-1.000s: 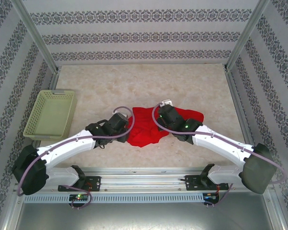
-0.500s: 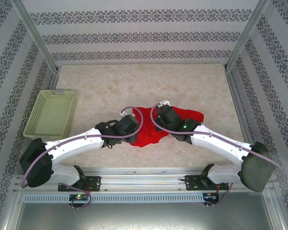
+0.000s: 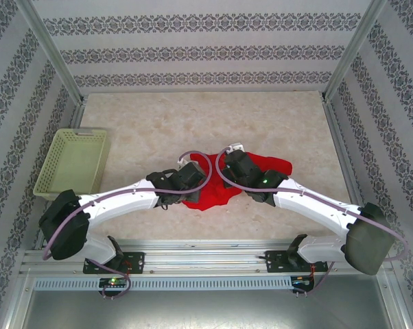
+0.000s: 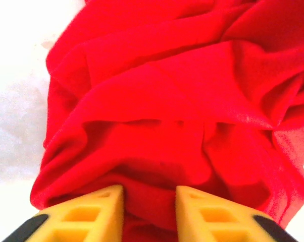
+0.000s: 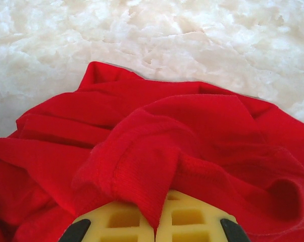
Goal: Fold the inside-out t-shirt
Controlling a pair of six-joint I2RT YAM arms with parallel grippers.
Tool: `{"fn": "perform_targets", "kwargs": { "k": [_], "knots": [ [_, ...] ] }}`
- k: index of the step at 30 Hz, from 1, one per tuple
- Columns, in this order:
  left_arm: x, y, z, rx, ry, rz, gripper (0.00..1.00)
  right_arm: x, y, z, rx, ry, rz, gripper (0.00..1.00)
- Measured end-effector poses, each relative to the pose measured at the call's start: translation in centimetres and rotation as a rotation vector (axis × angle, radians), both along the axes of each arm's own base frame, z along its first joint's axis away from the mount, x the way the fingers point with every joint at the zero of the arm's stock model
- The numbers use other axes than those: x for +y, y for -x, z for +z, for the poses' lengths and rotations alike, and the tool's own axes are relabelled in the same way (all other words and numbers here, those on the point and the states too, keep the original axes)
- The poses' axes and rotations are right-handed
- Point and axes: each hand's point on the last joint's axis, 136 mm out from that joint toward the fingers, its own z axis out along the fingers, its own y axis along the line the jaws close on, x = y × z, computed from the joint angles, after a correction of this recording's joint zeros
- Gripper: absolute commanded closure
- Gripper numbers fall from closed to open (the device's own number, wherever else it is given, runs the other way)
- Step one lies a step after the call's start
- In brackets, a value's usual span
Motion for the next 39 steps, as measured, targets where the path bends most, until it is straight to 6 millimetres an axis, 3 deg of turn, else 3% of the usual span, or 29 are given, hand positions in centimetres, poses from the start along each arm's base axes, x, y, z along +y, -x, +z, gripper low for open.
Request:
{"fn": "perform_targets", "kwargs": {
  "k": [5, 9, 12, 15, 18, 20, 22, 24, 26, 28, 35, 39],
  "knots": [
    [-0.1, -0.3, 0.1, -0.007, -0.004, 0.012, 0.96, 0.0, 0.1, -0.1, -0.001, 0.000, 0.000, 1.00],
    [0.0, -0.3, 0.4, -0.015, 0.001, 0.012, 1.00, -0.4, 0.1, -0.1, -0.006, 0.021, -0.015, 1.00],
    [0.1, -0.2, 2.2, -0.047, 0.037, 0.008, 1.00, -1.4, 0.0, -0.3, -0.007, 0.065, -0.045, 1.00],
    [0.6, -0.1, 5.6, -0.117, 0.101, 0.004, 1.00, -2.2, -0.5, -0.2, -0.003, 0.104, -0.081, 1.00],
    [3.0, 0.1, 10.1, -0.232, 0.186, 0.044, 1.00, -3.8, -1.3, 0.1, -0.008, 0.138, -0.137, 1.00],
    [6.5, -0.2, 12.4, -0.303, 0.252, 0.127, 1.00, -5.4, -1.8, 0.4, -0.011, 0.174, -0.188, 1.00],
    [10.2, -0.7, 13.3, -0.342, 0.295, 0.226, 1.00, -6.7, -2.0, 0.6, -0.016, 0.210, -0.225, 1.00],
    [12.7, -1.1, 13.6, -0.352, 0.325, 0.295, 1.00, -7.4, -2.0, 1.1, -0.029, 0.239, -0.240, 1.00],
    [13.2, -1.4, 13.2, -0.323, 0.343, 0.305, 1.00, -7.5, -1.9, 2.0, -0.061, 0.259, -0.232, 1.00],
    [12.5, -1.7, 11.7, -0.256, 0.343, 0.281, 1.00, -7.6, -1.6, 2.7, -0.086, 0.282, -0.223, 1.00],
    [8.9, -2.1, 3.8, 0.047, 0.258, 0.172, 1.00, -7.1, -1.0, 4.5, -0.132, 0.223, -0.186, 1.00],
    [5.6, -1.8, 2.5, 0.115, 0.204, 0.050, 1.00, -5.2, -0.8, 4.7, -0.130, 0.132, -0.124, 1.00]
  ]
}}
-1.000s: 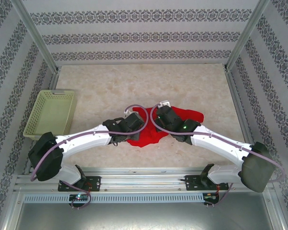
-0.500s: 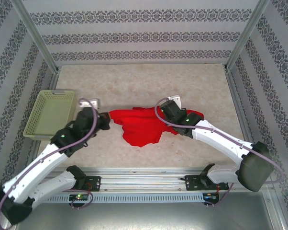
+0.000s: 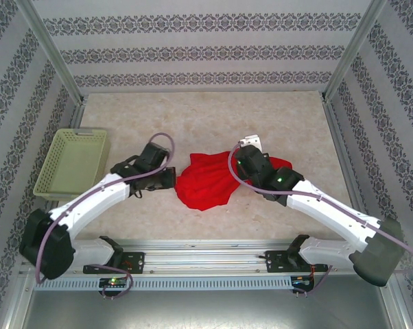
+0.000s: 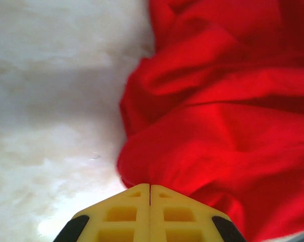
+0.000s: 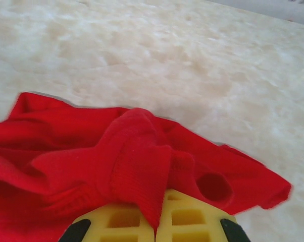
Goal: Fold the inside-out t-shirt
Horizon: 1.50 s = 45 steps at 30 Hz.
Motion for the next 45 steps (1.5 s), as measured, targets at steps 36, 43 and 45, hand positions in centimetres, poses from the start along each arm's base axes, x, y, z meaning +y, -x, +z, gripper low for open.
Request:
{"fn": "perform_targets", "kwargs": {
  "k": [36, 43, 45],
  "knots": [
    [1.7, 4.6, -2.0, -0.244, 0.050, 0.039, 0.71, 3.7, 0.4, -2.9, 0.059, -0.042, 0.111, 1.00],
    [-0.4, 4.1, -3.2, -0.243, 0.111, -0.028, 0.76, 3.7, 0.4, -2.9, 0.059, -0.042, 0.110, 1.00],
    [-1.0, 3.9, -3.5, -0.241, 0.121, -0.042, 0.76, 3.7, 0.4, -2.9, 0.060, -0.043, 0.109, 1.00]
  ]
}}
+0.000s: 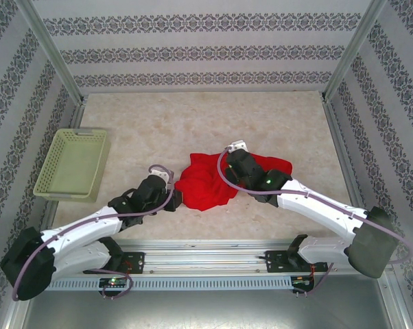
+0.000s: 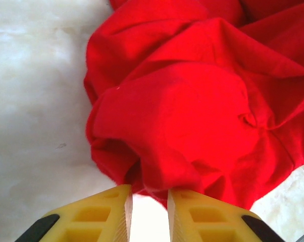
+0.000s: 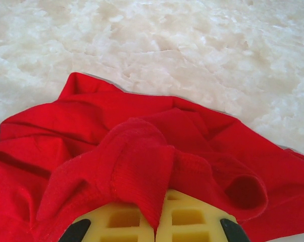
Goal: Fold the inside-out t-shirt
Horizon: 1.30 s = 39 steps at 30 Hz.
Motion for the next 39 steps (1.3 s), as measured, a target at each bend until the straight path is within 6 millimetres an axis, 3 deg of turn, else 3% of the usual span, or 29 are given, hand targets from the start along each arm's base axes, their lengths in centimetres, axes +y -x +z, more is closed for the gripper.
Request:
{"fn": "perform_targets", "kwargs": {
  "k": [13, 22, 24, 27, 31, 36, 39],
  "knots": [
    [-1.8, -1.9, 0.0, -0.023, -0.018, -0.034, 0.73, -0.1, 0.1, 0.1, -0.001, -0.001, -0.001, 1.00],
    [-2.6, -2.8, 0.7, -0.030, -0.026, -0.042, 1.00, -0.6, 0.3, 0.5, -0.014, -0.005, -0.008, 1.00],
    [-2.5, -3.1, 1.3, -0.036, -0.031, -0.035, 1.00, -0.9, 0.2, 0.6, -0.021, 0.004, -0.020, 1.00],
    [-2.0, -3.2, 2.9, -0.052, -0.056, -0.020, 1.00, -2.0, 0.0, 0.4, -0.019, 0.034, -0.059, 1.00],
    [-0.6, -3.3, 7.0, -0.107, -0.098, 0.008, 1.00, -4.4, -0.4, 0.8, -0.033, 0.096, -0.121, 1.00],
    [2.0, -3.7, 13.2, -0.176, -0.200, 0.072, 1.00, -6.0, -1.1, 4.2, -0.118, 0.205, -0.161, 1.00],
    [3.4, -3.5, 15.6, -0.189, -0.264, 0.094, 1.00, -6.2, -1.3, 6.4, -0.181, 0.264, -0.169, 1.00]
  ]
}}
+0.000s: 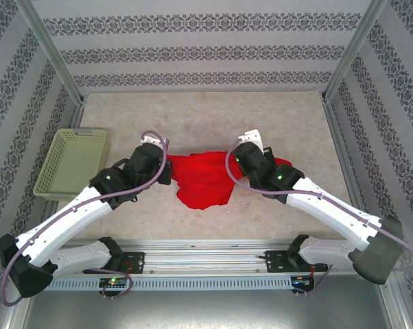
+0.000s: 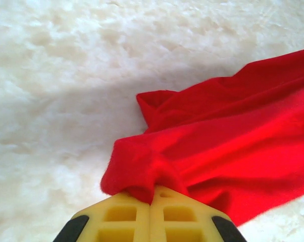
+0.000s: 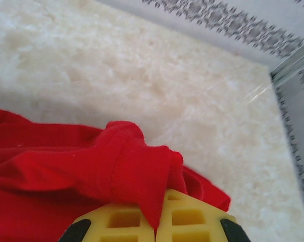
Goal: Fold the inside-out t-shirt
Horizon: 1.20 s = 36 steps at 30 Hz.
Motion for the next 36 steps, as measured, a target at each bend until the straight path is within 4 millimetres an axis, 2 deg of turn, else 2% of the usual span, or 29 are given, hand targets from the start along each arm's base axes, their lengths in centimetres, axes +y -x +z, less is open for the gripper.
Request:
{"fn": "perform_targets", "kwargs": {
  "k": [3, 5, 8, 11, 17, 21, 27, 30, 32, 34, 36],
  "knots": [
    [1.2, 0.3, 0.9, 0.017, -0.071, 0.017, 1.00, 0.0, 0.0, 1.1, -0.030, 0.057, -0.004, 1.00],
    [1.7, 0.4, 0.5, 0.046, -0.128, 0.024, 1.00, 0.0, 0.1, 1.4, -0.044, 0.083, -0.004, 1.00],
    [2.4, 0.3, -1.3, 0.115, -0.237, 0.033, 1.00, -0.4, 0.1, 1.7, -0.059, 0.112, -0.018, 1.00],
    [2.6, 0.5, -4.0, 0.211, -0.336, 0.022, 1.00, -0.8, 0.1, 2.3, -0.077, 0.124, -0.031, 1.00],
    [-1.0, 2.2, -8.9, 0.390, -0.319, -0.148, 1.00, -1.3, -0.1, 4.6, -0.124, 0.077, -0.044, 1.00],
    [-2.1, 2.7, -9.8, 0.402, -0.303, -0.199, 1.00, -2.1, -0.6, 5.4, -0.137, 0.027, -0.061, 1.00],
    [0.8, 0.7, -8.1, 0.288, -0.370, -0.057, 1.00, -1.4, -0.6, 4.9, -0.107, -0.010, -0.021, 1.00],
    [2.5, 0.5, -5.1, 0.165, -0.319, 0.009, 1.00, -0.7, -0.4, 5.0, -0.096, -0.051, 0.020, 1.00],
    [3.7, 0.7, -1.9, 0.051, -0.260, 0.058, 1.00, 0.0, 0.0, 5.6, -0.102, -0.105, 0.060, 1.00],
    [5.0, 0.5, 0.4, -0.032, -0.216, 0.112, 1.00, 0.7, 0.3, 6.4, -0.111, -0.170, 0.099, 1.00],
    [6.1, 0.2, 1.3, -0.063, -0.201, 0.167, 1.00, 1.6, 0.3, 6.8, -0.114, -0.239, 0.127, 1.00]
  ]
}}
